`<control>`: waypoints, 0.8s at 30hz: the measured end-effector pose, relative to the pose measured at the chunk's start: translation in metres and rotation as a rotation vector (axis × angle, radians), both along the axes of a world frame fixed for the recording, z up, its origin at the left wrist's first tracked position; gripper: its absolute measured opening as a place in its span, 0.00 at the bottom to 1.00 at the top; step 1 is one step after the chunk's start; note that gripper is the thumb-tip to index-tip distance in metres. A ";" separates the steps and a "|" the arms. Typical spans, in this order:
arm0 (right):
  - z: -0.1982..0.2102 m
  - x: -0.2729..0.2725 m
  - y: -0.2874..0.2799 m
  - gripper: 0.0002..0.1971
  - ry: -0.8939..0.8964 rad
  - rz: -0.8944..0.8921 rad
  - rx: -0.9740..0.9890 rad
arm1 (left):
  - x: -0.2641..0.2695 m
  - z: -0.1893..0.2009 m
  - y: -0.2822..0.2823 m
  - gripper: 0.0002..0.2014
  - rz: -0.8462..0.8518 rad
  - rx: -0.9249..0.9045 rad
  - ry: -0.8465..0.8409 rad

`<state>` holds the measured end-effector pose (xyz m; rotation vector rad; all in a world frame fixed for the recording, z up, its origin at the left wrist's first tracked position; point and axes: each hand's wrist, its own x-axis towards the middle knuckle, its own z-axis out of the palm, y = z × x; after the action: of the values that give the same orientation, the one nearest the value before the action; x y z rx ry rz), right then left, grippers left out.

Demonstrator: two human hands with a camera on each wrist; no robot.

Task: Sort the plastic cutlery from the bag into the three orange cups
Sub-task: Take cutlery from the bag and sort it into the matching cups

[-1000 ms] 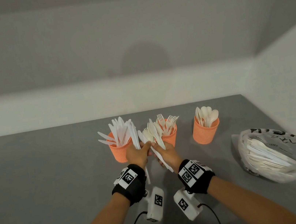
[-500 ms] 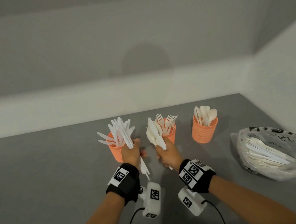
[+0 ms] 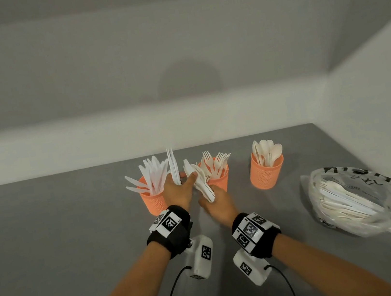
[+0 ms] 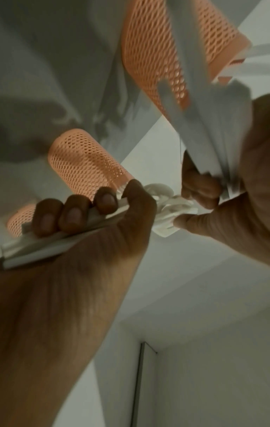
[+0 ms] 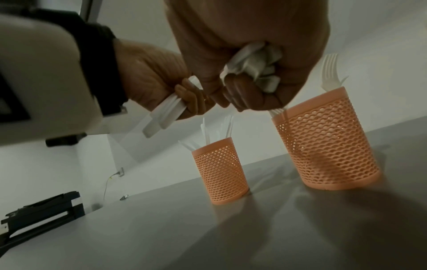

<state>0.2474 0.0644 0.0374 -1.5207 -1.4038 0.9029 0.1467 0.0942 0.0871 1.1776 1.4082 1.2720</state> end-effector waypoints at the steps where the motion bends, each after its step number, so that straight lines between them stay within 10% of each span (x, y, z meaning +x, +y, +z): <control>1: 0.001 0.001 -0.001 0.12 0.023 0.017 0.000 | 0.001 0.000 0.001 0.10 0.001 0.002 0.018; 4: 0.005 0.003 -0.002 0.03 0.154 0.069 -0.046 | 0.003 0.001 0.004 0.07 -0.032 -0.027 0.041; 9: 0.009 0.009 0.002 0.24 0.406 0.014 -0.235 | 0.001 -0.001 0.004 0.11 -0.109 -0.059 0.028; 17: 0.001 0.006 0.005 0.11 0.244 -0.039 -0.102 | 0.007 -0.004 0.001 0.09 -0.110 -0.085 0.034; 24: -0.014 0.006 0.010 0.25 0.086 -0.046 0.099 | 0.010 -0.005 0.001 0.08 -0.122 -0.129 -0.002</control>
<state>0.2535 0.0746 0.0238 -1.4181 -1.3268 0.8479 0.1571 0.0950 0.0819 1.1563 1.3741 1.0812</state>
